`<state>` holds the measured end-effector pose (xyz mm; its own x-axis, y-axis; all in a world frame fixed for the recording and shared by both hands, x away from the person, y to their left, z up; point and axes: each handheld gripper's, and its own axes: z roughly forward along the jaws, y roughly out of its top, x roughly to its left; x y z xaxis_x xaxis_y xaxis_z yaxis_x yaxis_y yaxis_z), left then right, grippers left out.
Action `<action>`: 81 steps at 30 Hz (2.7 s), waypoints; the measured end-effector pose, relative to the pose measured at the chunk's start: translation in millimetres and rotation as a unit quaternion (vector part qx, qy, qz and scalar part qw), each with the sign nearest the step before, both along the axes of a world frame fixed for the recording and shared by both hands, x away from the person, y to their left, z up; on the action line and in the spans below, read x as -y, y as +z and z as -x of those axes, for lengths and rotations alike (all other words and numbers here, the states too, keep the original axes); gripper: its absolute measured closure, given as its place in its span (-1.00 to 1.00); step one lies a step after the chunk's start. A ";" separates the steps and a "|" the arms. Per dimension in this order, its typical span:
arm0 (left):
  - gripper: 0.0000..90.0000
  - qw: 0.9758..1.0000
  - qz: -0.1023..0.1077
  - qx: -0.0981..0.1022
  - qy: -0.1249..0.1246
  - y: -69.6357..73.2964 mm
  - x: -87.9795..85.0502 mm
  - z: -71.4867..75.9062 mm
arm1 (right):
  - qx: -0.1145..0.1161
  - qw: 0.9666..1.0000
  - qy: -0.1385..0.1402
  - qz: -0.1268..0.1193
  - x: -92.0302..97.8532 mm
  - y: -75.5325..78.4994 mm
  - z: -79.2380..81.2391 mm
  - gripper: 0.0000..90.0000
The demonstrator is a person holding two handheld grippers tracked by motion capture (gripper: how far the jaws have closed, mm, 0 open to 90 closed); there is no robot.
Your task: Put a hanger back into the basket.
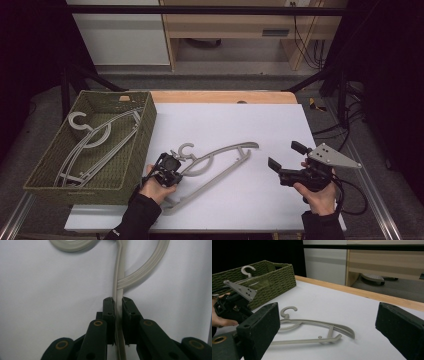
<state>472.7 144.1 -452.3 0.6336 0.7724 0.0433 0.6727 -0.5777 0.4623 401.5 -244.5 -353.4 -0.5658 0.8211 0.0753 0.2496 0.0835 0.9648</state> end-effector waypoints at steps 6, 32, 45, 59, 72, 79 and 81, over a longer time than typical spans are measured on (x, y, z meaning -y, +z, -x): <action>0.83 0.999 0.034 0.017 -0.005 10.7 -4.6 5.5 | -0.002 1.000 0.001 0.003 0.1 -1.5 -0.8 -0.87; 0.83 0.985 0.042 0.167 -0.001 138.8 -31.3 34.0 | 0.004 1.000 -0.006 -0.005 7.1 1.5 1.5 -0.87; 0.83 0.979 0.022 0.203 0.023 184.3 -79.0 19.7 | -0.001 1.000 -0.009 0.001 4.8 -1.8 -1.4 -0.88; 0.83 0.975 0.013 0.208 0.071 194.3 -136.0 -17.0 | -0.008 1.000 -0.010 0.002 4.9 -4.8 -3.8 -0.88; 0.83 0.966 -0.041 0.229 0.115 179.2 -194.0 -32.0 | -0.013 1.000 -0.009 0.006 3.0 -7.6 -6.1 -0.88; 0.83 0.966 -0.060 0.224 0.117 167.7 -212.5 -35.7 | -0.014 1.000 -0.011 0.008 3.2 -7.8 -6.3 -0.88; 0.83 0.964 -0.067 0.227 0.120 162.7 -216.1 -35.9 | -0.013 1.000 -0.009 0.007 3.2 -7.4 -6.1 -0.88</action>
<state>508.6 360.2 -289.6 0.3294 0.8630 0.3831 0.5404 -0.5050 0.6730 407.6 -247.7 -360.8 -0.5491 0.8321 0.0778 0.2757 0.0924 0.9568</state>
